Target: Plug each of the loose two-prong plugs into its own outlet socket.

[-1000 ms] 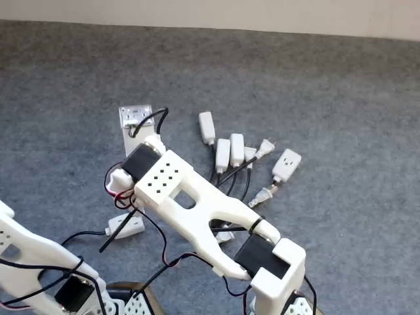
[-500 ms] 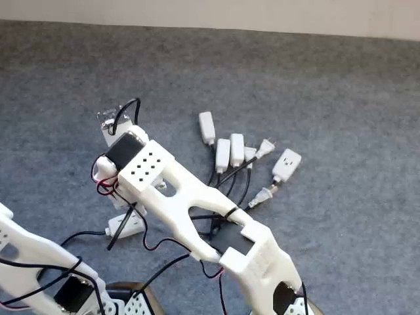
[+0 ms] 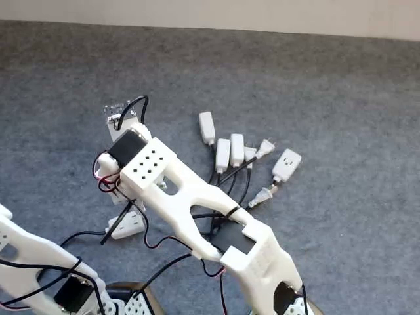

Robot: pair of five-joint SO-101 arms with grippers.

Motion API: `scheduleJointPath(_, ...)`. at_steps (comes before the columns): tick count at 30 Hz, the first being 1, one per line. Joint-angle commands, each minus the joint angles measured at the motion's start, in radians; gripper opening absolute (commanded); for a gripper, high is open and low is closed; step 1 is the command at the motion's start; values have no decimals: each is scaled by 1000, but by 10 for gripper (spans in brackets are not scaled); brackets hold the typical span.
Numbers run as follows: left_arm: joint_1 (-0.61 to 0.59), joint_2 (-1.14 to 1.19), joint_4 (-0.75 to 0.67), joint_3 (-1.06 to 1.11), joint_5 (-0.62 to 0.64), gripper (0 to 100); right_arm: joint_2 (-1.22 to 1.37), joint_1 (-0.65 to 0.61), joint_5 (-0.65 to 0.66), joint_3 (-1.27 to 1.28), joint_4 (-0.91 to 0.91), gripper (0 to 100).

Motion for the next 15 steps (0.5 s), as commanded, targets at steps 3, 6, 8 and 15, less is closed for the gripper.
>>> scheduleJointPath(3,8,-18,6,-42,-9,411,-8,5,-66,-47,45,5)
scheduleJointPath(6,12,-19,6,-44,-9,411,-5,-1,-72,-47,44,5)
scheduleJointPath(8,13,-19,6,-44,-9,411,-5,-12,-106,-47,44,5)
scheduleJointPath(15,5,-19,6,-44,-9,411,41,-87,-127,-54,42,5)
